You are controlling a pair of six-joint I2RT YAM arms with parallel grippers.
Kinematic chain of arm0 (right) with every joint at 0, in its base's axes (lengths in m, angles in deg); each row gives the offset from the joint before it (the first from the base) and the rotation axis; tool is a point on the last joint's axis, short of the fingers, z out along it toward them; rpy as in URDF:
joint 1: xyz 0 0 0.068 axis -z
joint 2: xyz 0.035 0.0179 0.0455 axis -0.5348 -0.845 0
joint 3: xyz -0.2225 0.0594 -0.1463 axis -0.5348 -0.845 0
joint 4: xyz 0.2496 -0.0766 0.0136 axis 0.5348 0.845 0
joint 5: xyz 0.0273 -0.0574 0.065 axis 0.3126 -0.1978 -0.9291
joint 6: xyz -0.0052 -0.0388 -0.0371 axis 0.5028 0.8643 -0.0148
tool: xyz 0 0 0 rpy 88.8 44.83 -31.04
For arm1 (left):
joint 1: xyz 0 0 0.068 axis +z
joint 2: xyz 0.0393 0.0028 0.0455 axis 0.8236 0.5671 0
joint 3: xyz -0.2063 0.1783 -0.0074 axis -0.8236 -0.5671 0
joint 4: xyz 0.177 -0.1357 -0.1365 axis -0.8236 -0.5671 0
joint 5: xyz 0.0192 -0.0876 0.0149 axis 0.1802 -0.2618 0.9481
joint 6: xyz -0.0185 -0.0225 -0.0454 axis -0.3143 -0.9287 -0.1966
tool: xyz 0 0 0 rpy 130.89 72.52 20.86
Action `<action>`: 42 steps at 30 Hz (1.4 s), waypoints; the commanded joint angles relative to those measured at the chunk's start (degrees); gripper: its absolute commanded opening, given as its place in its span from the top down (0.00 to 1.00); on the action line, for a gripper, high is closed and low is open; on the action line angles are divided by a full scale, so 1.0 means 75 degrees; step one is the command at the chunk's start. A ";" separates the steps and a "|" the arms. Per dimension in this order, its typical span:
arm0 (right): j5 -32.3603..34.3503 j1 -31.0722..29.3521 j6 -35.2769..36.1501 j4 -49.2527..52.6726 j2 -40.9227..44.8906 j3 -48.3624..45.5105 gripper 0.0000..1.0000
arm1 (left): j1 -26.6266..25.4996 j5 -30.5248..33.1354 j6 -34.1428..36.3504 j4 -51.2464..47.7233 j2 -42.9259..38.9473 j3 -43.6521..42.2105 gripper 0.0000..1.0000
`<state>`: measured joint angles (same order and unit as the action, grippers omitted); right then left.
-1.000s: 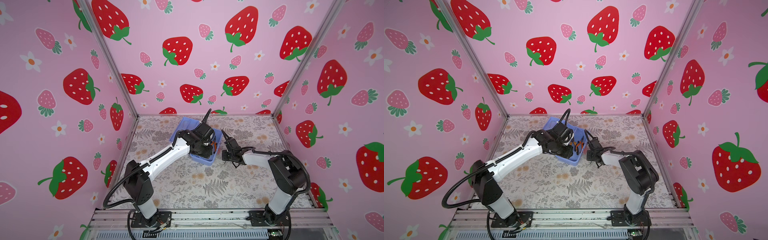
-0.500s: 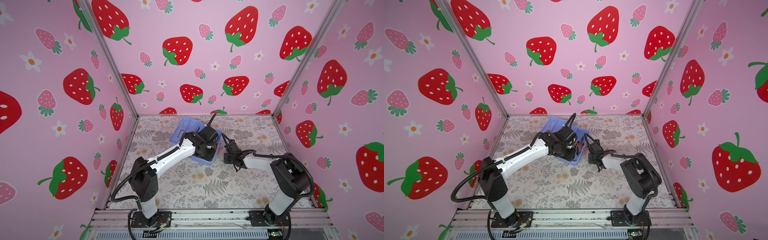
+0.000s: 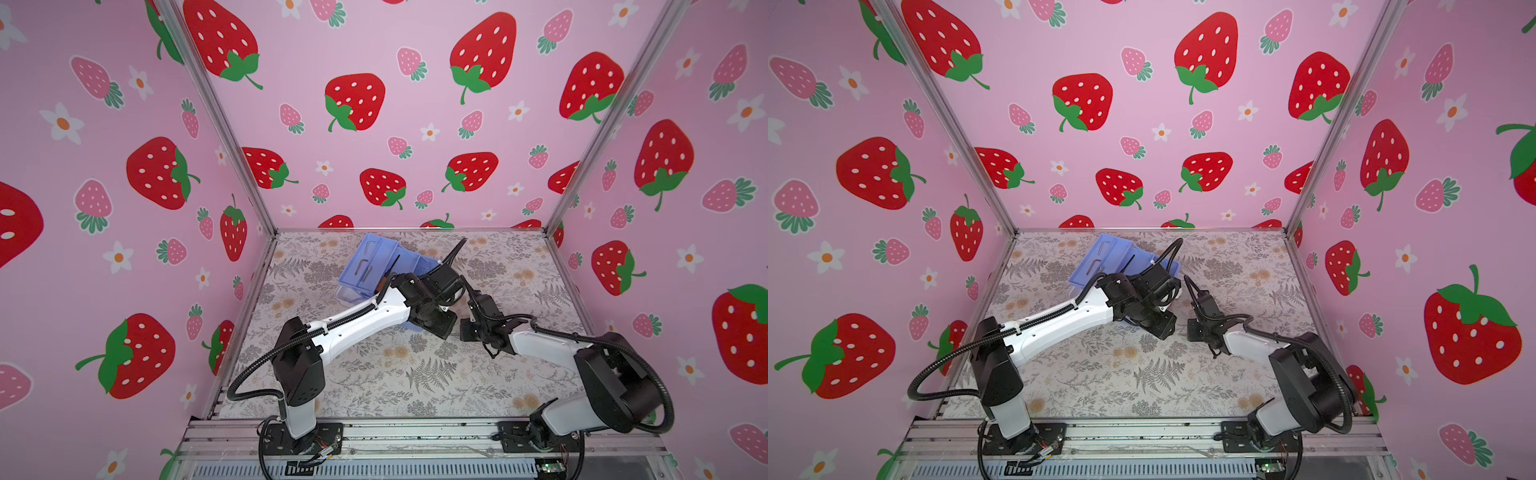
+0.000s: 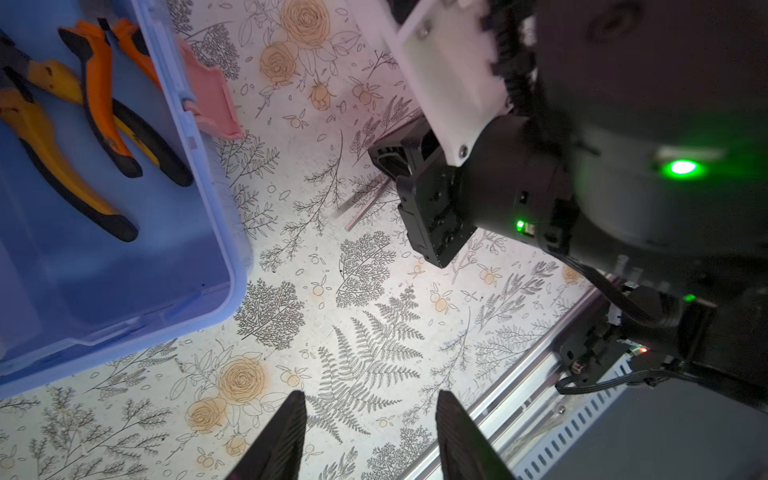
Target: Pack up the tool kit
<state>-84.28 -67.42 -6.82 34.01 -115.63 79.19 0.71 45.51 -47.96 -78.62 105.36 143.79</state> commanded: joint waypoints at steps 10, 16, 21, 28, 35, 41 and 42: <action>-0.1592 0.0164 0.0696 -0.0100 0.2010 -0.0625 1.00 | 0.0037 -0.1645 -0.0764 0.1416 0.0001 -0.0472 0.46; -0.2015 0.0249 0.0633 -0.0077 0.2565 -0.0661 1.00 | 0.0102 -0.1738 -0.0971 0.1560 0.0072 -0.0548 0.48; -0.2235 0.0302 0.0599 -0.0053 0.2933 -0.0640 1.00 | 0.0178 -0.1742 -0.1050 0.1564 0.0251 -0.0575 0.51; -0.2418 0.0319 0.0534 0.0007 0.3296 -0.0630 1.00 | 0.0232 -0.1788 -0.1056 0.1566 0.0498 -0.0517 0.54; -0.2439 0.0319 0.0522 0.0010 0.3382 -0.0648 1.00 | 0.0243 -0.1704 -0.1041 0.1584 0.0646 -0.0419 0.59; -0.2235 0.0320 0.0577 0.0084 0.3211 -0.0694 1.00 | 0.0233 -0.1688 -0.0993 0.1569 0.0542 -0.0455 0.59; -0.2172 0.0319 0.0609 0.0109 0.3203 -0.0695 1.00 | 0.0238 -0.1658 -0.0975 0.1540 0.0503 -0.0461 0.59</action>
<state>-101.65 -65.41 -2.86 33.79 -91.21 75.00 2.33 32.79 -55.45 -66.78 110.43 139.57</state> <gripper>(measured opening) 0.042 0.407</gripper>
